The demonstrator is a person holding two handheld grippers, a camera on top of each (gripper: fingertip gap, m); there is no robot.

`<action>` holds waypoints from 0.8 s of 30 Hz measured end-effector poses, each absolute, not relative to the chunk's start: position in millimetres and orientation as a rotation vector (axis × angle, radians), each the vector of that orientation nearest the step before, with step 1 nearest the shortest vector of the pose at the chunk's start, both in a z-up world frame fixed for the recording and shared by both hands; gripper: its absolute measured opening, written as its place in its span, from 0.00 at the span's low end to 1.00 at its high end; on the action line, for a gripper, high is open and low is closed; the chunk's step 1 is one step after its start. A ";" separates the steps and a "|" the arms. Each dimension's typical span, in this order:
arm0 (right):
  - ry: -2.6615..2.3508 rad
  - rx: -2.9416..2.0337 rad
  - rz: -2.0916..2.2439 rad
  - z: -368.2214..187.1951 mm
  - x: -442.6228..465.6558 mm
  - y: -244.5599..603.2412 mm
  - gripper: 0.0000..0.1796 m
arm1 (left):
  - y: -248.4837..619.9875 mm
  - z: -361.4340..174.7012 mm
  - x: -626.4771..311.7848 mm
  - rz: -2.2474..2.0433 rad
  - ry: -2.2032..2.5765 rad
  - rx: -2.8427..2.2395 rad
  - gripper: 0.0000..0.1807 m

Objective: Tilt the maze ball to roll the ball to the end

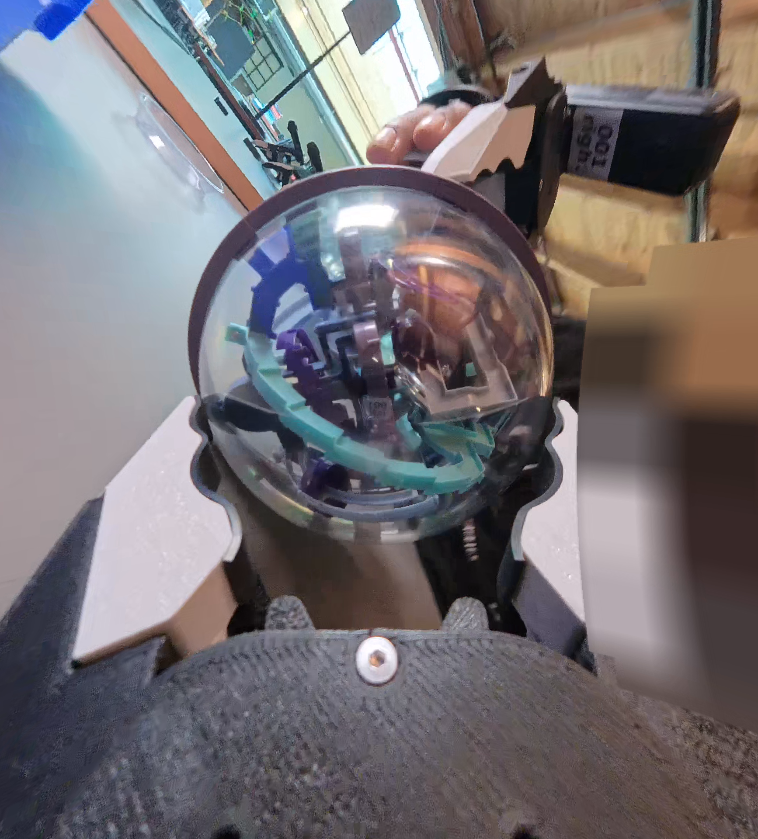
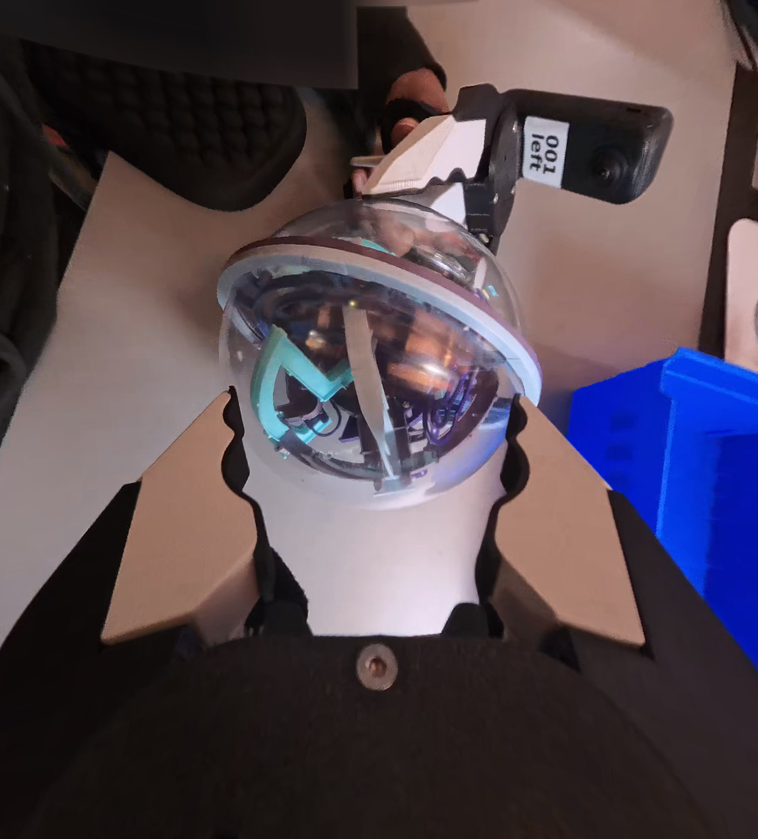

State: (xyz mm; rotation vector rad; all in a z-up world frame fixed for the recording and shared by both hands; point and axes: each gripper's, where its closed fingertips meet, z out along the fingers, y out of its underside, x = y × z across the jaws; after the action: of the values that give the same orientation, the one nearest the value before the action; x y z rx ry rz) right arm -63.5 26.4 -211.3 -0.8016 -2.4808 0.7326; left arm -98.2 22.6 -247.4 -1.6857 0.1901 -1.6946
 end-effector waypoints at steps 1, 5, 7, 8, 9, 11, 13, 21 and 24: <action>-2.481 -0.767 0.701 -212.1 -62.0 21.9 0.64 | 18.1 -247.5 -95.9 -1.651 0.249 -1.688 0.78; -2.449 -0.688 0.610 -215.1 -54.8 13.2 0.66 | 9.3 -246.5 -89.7 -1.516 0.371 -1.665 0.78; -2.435 -0.676 0.581 -215.7 -51.5 12.5 0.66 | 7.4 -246.7 -86.9 -1.467 0.409 -1.663 0.78; -2.428 -0.675 0.575 -215.9 -50.3 12.4 0.66 | 7.2 -246.6 -86.1 -1.457 0.415 -1.662 0.78; -2.421 -0.675 0.573 -216.1 -49.3 12.3 0.66 | 7.3 -246.3 -85.4 -1.453 0.416 -1.660 0.78; -2.409 -0.679 0.574 -216.5 -47.6 13.3 0.66 | 7.6 -245.9 -84.4 -1.445 0.413 -1.662 0.78; -2.401 -0.702 0.578 -217.7 -45.5 17.3 0.66 | 9.9 -245.1 -83.0 -1.441 0.387 -1.683 0.78; -2.350 -0.823 0.714 -222.3 -43.6 32.9 0.66 | 23.3 -242.5 -84.5 -1.476 0.212 -1.770 0.78; -2.335 -0.847 0.743 -223.4 -44.1 34.1 0.66 | 25.1 -242.0 -86.0 -1.482 0.170 -1.789 0.78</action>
State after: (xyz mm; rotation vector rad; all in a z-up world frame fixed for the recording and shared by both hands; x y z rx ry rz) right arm -44.1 34.1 -223.4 -0.8474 -2.3346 0.7430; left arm -86.0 25.1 -242.0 -1.7895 0.1695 -1.4816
